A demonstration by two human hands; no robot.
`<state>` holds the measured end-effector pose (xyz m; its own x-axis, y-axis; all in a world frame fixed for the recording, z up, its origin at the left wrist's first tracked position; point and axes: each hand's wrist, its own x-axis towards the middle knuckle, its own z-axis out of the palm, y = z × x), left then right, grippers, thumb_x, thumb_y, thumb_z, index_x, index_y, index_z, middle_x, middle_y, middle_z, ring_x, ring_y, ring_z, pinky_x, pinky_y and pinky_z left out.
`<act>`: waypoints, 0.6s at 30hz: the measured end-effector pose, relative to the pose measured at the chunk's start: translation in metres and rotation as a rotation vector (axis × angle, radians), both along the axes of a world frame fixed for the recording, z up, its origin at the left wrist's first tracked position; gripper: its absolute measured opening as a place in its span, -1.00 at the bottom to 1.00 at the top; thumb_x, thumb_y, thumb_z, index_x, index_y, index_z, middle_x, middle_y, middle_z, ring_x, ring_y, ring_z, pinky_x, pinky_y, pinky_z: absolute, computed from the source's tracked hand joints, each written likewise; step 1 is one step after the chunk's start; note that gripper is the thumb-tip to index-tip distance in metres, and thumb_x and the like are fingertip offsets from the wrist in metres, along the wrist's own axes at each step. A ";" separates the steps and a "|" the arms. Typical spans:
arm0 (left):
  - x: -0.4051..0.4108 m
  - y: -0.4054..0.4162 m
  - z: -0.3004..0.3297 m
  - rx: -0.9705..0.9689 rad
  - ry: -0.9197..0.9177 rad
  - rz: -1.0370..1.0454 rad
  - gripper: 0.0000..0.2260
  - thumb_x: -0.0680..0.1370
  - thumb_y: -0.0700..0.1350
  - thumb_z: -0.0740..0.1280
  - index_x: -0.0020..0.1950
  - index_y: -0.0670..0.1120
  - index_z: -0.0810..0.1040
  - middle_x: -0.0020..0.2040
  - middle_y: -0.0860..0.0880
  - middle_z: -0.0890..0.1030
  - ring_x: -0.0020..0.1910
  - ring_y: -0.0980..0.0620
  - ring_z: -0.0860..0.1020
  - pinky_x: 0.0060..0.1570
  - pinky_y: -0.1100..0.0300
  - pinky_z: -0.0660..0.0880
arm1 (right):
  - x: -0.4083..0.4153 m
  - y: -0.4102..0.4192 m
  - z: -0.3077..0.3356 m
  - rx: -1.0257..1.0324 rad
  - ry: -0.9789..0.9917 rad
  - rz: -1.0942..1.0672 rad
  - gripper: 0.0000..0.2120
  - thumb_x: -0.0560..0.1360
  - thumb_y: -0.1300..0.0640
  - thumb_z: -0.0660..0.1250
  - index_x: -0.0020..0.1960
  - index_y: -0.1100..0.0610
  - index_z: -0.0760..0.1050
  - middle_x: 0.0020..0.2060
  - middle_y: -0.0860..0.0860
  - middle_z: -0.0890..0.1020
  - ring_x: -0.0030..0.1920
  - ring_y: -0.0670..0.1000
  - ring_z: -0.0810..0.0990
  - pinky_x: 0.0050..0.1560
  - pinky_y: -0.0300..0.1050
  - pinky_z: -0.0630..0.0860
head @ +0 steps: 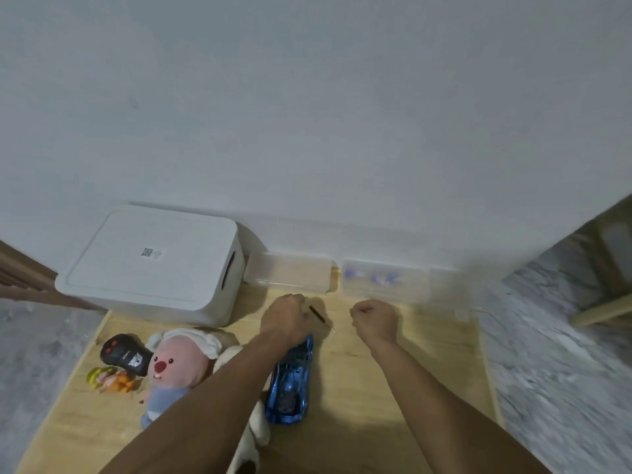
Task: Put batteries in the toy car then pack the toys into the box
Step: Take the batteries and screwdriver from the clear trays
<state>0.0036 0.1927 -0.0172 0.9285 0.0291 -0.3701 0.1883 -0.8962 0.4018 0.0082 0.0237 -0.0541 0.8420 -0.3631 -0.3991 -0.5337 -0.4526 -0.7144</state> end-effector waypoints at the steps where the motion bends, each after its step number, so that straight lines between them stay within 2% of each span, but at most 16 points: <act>1: 0.000 -0.007 0.000 -0.039 0.014 -0.015 -0.67 0.52 -0.11 0.29 0.28 -0.09 0.54 0.21 -0.10 0.59 0.17 -0.10 0.54 0.11 0.11 0.49 | -0.002 -0.007 0.002 0.094 0.019 -0.120 -0.80 0.40 0.24 0.34 -0.38 0.07 0.56 -0.36 0.06 0.65 -0.26 0.09 0.65 -0.22 -0.05 0.60; 3: -0.001 -0.023 -0.001 -0.085 0.015 -0.064 -0.66 0.49 -0.12 0.30 0.26 -0.09 0.55 0.22 -0.10 0.59 0.18 -0.10 0.54 0.14 0.11 0.50 | -0.003 -0.020 0.006 0.225 0.012 -0.284 -0.80 0.42 0.29 0.31 -0.35 0.10 0.54 -0.39 0.09 0.60 -0.34 0.10 0.63 -0.32 -0.07 0.54; 5: -0.001 -0.037 -0.002 -0.098 -0.012 -0.130 -0.63 0.49 -0.12 0.30 0.30 -0.09 0.53 0.27 -0.11 0.56 0.24 -0.10 0.51 0.21 0.10 0.46 | -0.001 -0.030 0.014 0.285 -0.041 -0.359 -0.86 0.44 0.33 0.30 -0.20 0.13 0.58 -0.37 0.09 0.60 -0.38 0.06 0.60 -0.38 -0.12 0.51; 7: 0.000 -0.049 -0.002 -0.101 -0.046 -0.195 -0.59 0.52 -0.11 0.31 0.37 -0.12 0.47 0.36 -0.10 0.49 0.32 -0.09 0.45 0.28 0.12 0.40 | 0.002 -0.036 0.018 0.345 -0.087 -0.390 -0.82 0.45 0.36 0.30 -0.06 0.13 0.57 -0.35 0.09 0.59 -0.40 0.06 0.57 -0.41 -0.14 0.48; 9: 0.001 -0.058 -0.002 -0.070 -0.097 -0.255 -0.54 0.54 -0.10 0.29 0.45 -0.12 0.38 0.45 -0.08 0.40 0.40 -0.07 0.37 0.36 0.15 0.31 | 0.004 -0.041 0.017 0.343 -0.121 -0.369 -0.75 0.46 0.34 0.29 0.03 0.07 0.58 -0.25 0.11 0.63 -0.31 0.11 0.61 -0.32 -0.05 0.56; 11: 0.001 -0.064 -0.004 -0.033 -0.149 -0.294 -0.50 0.53 -0.11 0.28 0.48 -0.13 0.34 0.46 -0.08 0.38 0.41 -0.06 0.34 0.40 0.16 0.25 | 0.007 -0.046 0.015 0.214 -0.165 -0.299 -0.71 0.45 0.28 0.29 0.08 0.05 0.63 -0.09 0.10 0.69 -0.08 0.13 0.66 -0.01 0.07 0.62; 12: 0.001 -0.067 -0.005 -0.017 -0.172 -0.309 -0.49 0.52 -0.11 0.27 0.48 -0.14 0.33 0.45 -0.08 0.39 0.41 -0.06 0.34 0.41 0.16 0.23 | 0.007 -0.048 0.016 0.145 -0.190 -0.265 -0.73 0.44 0.29 0.28 0.05 0.09 0.65 -0.05 0.09 0.70 -0.01 0.12 0.66 0.10 0.04 0.58; 13: 0.000 -0.069 -0.006 0.001 -0.190 -0.321 -0.48 0.52 -0.11 0.26 0.48 -0.13 0.33 0.45 -0.08 0.39 0.42 -0.05 0.33 0.42 0.15 0.22 | 0.007 -0.050 0.018 0.091 -0.208 -0.232 -0.75 0.42 0.32 0.28 -0.01 0.13 0.66 -0.06 0.08 0.70 0.00 0.09 0.65 0.12 -0.04 0.56; 15: -0.001 -0.071 -0.006 0.021 -0.230 -0.325 -0.46 0.52 -0.12 0.27 0.50 -0.12 0.29 0.50 -0.08 0.32 0.46 -0.05 0.29 0.45 0.11 0.20 | 0.008 -0.051 0.027 0.011 -0.205 -0.177 -0.80 0.40 0.35 0.29 -0.14 0.16 0.66 -0.14 0.06 0.70 -0.05 0.08 0.63 0.00 -0.22 0.48; 18: -0.001 -0.073 -0.005 0.012 -0.281 -0.316 -0.45 0.52 -0.17 0.28 0.51 -0.14 0.27 0.56 -0.09 0.20 0.49 -0.08 0.25 0.46 0.08 0.22 | 0.005 -0.051 0.034 -0.096 -0.118 -0.051 -0.82 0.42 0.25 0.29 -0.23 0.14 0.67 -0.22 0.03 0.69 -0.09 0.11 0.64 -0.15 -0.21 0.47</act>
